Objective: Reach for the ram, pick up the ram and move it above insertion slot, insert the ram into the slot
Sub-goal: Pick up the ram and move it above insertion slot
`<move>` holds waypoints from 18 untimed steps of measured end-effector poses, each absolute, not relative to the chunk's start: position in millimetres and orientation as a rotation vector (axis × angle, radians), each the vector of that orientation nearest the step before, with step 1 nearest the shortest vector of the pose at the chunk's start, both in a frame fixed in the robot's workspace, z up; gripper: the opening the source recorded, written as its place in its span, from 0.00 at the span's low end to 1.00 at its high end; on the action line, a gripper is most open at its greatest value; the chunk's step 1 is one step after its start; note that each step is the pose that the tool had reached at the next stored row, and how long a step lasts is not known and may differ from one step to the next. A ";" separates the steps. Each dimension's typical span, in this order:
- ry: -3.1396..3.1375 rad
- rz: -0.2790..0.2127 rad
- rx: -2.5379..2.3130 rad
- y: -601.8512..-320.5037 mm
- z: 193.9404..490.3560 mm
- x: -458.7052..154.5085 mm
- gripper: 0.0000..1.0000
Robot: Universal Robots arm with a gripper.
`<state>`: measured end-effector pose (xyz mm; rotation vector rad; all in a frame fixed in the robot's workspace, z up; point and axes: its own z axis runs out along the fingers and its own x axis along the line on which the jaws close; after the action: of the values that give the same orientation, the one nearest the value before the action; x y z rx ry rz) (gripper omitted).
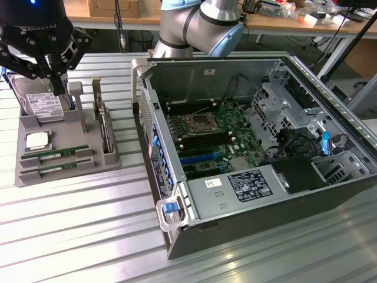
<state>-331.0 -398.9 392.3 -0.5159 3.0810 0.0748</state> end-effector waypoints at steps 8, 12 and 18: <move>3.065 0.076 -0.611 -398.9 392.3 -331.0 0.11; 3.052 0.076 -0.677 -398.9 392.3 -331.0 0.11; 3.031 0.077 -0.772 -398.9 392.3 -331.0 0.11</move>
<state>-331.0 -398.9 392.3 -0.7725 3.0310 0.0768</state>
